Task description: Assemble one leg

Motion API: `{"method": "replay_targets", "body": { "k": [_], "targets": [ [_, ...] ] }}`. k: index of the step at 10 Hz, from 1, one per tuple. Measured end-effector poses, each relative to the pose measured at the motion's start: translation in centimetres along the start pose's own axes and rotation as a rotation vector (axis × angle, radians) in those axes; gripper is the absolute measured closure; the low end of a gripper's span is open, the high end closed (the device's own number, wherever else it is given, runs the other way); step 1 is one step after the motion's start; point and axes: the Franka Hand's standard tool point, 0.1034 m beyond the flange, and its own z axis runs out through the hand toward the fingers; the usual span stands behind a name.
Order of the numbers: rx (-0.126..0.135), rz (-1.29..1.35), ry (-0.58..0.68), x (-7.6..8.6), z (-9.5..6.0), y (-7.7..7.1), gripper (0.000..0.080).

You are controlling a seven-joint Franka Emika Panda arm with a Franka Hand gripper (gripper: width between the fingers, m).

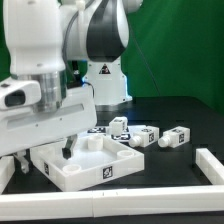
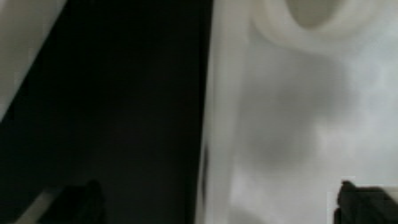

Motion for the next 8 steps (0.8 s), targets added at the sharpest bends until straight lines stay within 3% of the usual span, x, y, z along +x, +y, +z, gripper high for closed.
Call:
{"method": "replay_targets", "body": {
  "k": [1,4,5,7,8],
  "targets": [
    [0.003,0.010,-0.004,-0.28,0.77,0.34,0.0150],
    [0.004,0.013,-0.006,-0.49,0.90,0.43,0.0170],
    [0.004,0.013,-0.006,-0.50,0.90,0.44,0.0394],
    [0.004,0.013,-0.006,-0.50,0.91,0.43,0.0667],
    [0.004,0.013,-0.006,-0.51,0.91,0.43,0.0667]
  ]
}}
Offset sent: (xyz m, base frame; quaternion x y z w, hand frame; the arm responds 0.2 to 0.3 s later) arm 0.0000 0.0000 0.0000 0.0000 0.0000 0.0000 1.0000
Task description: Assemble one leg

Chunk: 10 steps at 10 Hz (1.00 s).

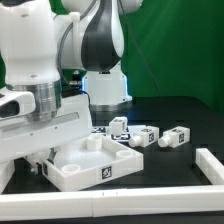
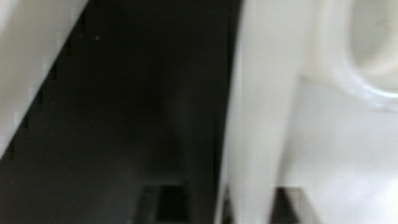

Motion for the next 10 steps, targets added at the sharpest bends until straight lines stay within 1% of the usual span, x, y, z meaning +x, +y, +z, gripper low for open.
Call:
{"method": "replay_targets", "body": {
  "k": [1,2,3,4,5,6,7,10],
  "targets": [
    [0.000,0.001,0.000,0.0,0.0,0.0,0.0755],
    [-0.006,0.073,0.005,0.7,-0.2,0.1,0.0755],
    [-0.003,0.180,0.006,1.6,-0.4,0.0,0.0755],
    [0.000,0.269,0.006,2.8,-0.4,-0.2,0.0755],
    [-0.003,0.368,0.009,4.2,-0.2,-0.7,0.0755],
    [0.003,0.427,0.000,5.4,0.0,-1.2,0.0755],
    [0.017,0.484,-0.019,5.7,0.0,-1.8,0.0755],
    [0.022,0.610,-0.036,7.5,0.0,-4.2,0.0755]
  ]
}}
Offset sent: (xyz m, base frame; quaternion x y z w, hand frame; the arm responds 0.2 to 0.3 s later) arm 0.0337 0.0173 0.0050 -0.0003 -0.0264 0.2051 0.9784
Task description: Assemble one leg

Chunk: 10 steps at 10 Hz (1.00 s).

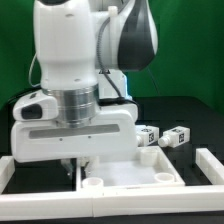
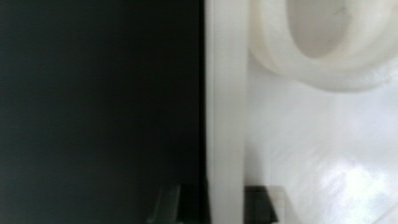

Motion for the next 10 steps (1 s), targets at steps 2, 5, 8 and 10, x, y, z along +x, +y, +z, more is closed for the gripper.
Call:
{"method": "replay_targets", "body": {
  "k": [2,5,8,10],
  "targets": [
    [0.000,0.040,-0.018,0.0,0.1,-2.7,0.0755],
    [-0.016,0.048,-0.029,0.1,0.1,-5.3,0.0755],
    [-0.019,0.042,-0.030,0.0,0.1,-5.3,0.0755],
    [-0.019,0.042,-0.030,0.0,0.1,-5.3,0.0446]
  ]
}}
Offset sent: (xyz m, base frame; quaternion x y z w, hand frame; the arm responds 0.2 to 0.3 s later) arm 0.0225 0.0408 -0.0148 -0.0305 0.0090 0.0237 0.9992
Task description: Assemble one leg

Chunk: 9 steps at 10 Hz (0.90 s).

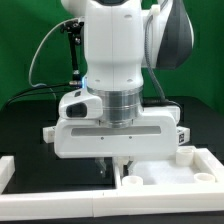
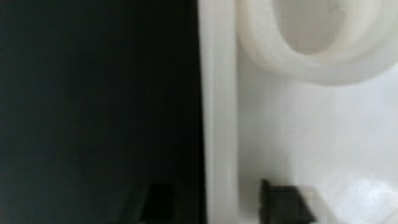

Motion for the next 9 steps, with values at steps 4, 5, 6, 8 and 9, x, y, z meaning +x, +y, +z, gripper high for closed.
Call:
{"method": "replay_targets", "body": {
  "k": [4,5,6,8,9],
  "targets": [
    [0.027,0.080,-0.009,-3.7,-2.8,-0.7,0.0186],
    [0.034,0.109,-0.015,-5.2,-4.0,-1.6,0.0157],
    [0.043,0.143,-0.033,-5.9,-5.0,-1.9,0.0152],
    [0.042,0.169,-0.032,-5.9,-5.4,-2.1,0.0151],
    [0.042,0.153,-0.034,-5.9,-5.3,-2.1,0.0151]
  ]
}}
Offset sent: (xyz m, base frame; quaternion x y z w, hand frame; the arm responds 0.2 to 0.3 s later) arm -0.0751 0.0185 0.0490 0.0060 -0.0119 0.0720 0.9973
